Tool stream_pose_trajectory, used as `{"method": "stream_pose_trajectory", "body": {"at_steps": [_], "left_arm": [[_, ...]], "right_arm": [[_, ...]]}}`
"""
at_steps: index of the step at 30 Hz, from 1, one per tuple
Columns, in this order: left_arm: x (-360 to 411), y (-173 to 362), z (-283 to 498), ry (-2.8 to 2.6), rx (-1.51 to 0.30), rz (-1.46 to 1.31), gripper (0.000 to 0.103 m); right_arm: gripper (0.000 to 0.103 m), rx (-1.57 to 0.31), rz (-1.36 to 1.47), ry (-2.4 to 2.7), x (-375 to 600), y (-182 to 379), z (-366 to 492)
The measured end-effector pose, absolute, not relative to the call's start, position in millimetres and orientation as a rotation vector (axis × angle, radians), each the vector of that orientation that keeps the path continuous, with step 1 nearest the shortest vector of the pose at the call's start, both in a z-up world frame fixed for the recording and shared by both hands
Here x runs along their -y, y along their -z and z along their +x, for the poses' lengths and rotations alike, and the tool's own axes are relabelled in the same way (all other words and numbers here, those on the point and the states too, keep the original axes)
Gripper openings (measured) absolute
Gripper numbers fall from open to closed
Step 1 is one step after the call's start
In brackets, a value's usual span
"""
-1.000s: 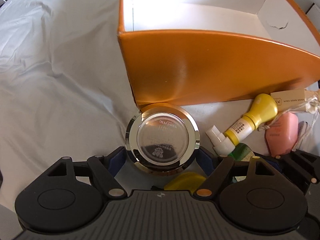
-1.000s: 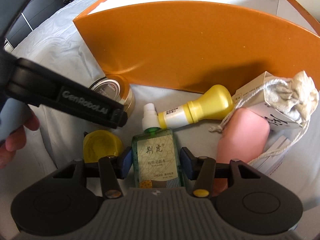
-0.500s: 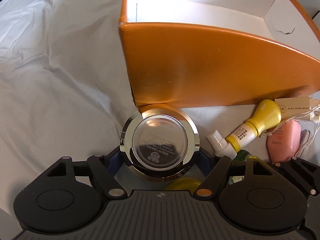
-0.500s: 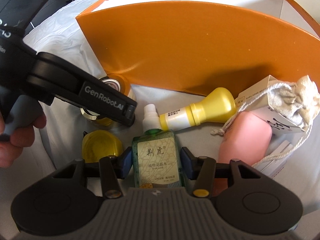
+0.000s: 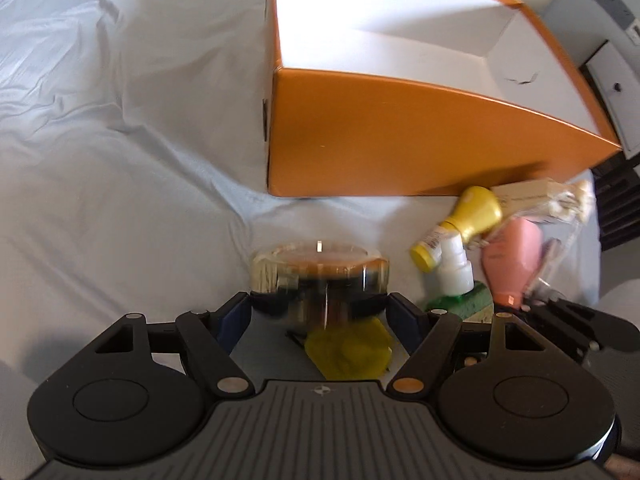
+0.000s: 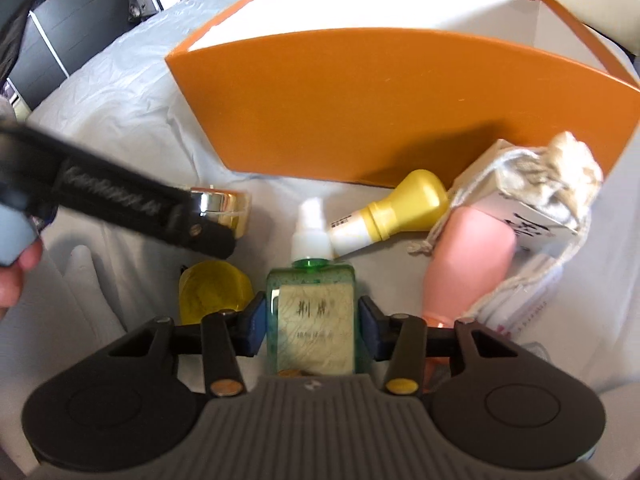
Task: Organize rigid objects
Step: 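Lift the jar and the spray bottle and carry both toward the orange box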
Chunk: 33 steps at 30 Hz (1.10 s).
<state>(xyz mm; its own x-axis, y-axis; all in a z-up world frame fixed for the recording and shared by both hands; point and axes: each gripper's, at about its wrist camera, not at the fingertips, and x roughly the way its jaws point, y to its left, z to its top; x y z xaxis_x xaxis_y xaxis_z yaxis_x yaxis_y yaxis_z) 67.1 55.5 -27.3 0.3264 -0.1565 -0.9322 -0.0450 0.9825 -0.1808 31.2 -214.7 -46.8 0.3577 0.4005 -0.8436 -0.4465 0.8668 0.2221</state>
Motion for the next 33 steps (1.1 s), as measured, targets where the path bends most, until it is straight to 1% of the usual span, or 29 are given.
{"method": "stream_pose_trajectory", "body": {"at_steps": [3, 4, 5, 6, 7, 9, 10, 11, 13, 14, 15, 17, 21, 23, 27, 30, 33], "left_arm": [[-56.1, 16.7, 52.8, 0.096, -1.198, -0.188, 0.083], [-56.5, 15.5, 50.6, 0.127, -1.201, -0.195, 0.033], [-53.2, 16.2, 51.0, 0.137, -1.218, -0.194, 0.006], [-53.4, 14.8, 49.1, 0.125, -1.209, -0.180, 0.010], [-52.3, 13.7, 47.8, 0.110, -1.197, -0.145, 0.019], [-49.4, 15.2, 49.9, 0.078, -1.193, -0.103, 0.024], [-50.3, 14.7, 49.9, 0.086, -1.195, -0.113, 0.038], [-50.7, 13.5, 49.3, 0.102, -1.185, -0.117, 0.056], [-52.7, 10.5, 49.6, 0.096, -1.161, -0.109, 0.072], [-51.7, 11.7, 51.2, 0.090, -1.152, -0.102, 0.076], [-52.5, 11.1, 53.7, 0.087, -1.152, -0.097, 0.078], [-51.0, 12.5, 61.0, 0.070, -1.163, -0.075, 0.085], [-49.3, 17.8, 76.5, 0.042, -1.179, -0.040, 0.089], [-45.7, 23.7, 83.3, 0.035, -1.186, -0.017, 0.093], [-39.1, 34.9, 91.5, 0.021, -1.202, 0.044, 0.094], [-40.1, 43.5, 98.9, 0.020, -1.235, 0.027, 0.095], [-43.6, 47.7, 103.6, 0.020, -1.249, -0.008, 0.098]], "right_arm": [[0.046, -1.058, -0.022, -0.543, 224.3, 40.0, 24.6], [0.046, -1.051, -0.018, -0.538, 226.6, 37.8, 23.1], [0.046, -1.047, -0.012, -0.532, 228.3, 34.8, 22.5], [0.046, -1.046, 0.000, -0.527, 230.4, 32.6, 22.7], [0.046, -1.045, 0.013, -0.524, 232.3, 30.9, 23.3], [0.046, -1.045, 0.027, -0.521, 233.9, 29.2, 24.9], [0.046, -1.046, 0.026, -0.517, 234.6, 28.5, 26.7], [0.046, -1.048, 0.026, -0.515, 234.3, 29.3, 26.8], [0.046, -1.053, 0.039, -0.522, 233.7, 28.8, 25.8], [0.046, -1.054, 0.047, -0.526, 233.2, 27.7, 26.9], [0.046, -1.052, 0.052, -0.531, 234.5, 25.3, 28.6], [0.046, -1.043, 0.056, -0.526, 230.2, 22.8, 34.7], [0.046, -1.013, 0.076, -0.513, 225.9, 19.3, 49.3], [0.046, -1.002, 0.081, -0.484, 225.5, 21.4, 57.3], [0.046, -1.014, 0.104, -0.451, 231.7, 30.4, 65.7], [0.046, -1.048, 0.153, -0.452, 235.6, 36.0, 72.5], [0.047, -1.060, 0.181, -0.460, 238.9, 39.5, 75.2]]}}
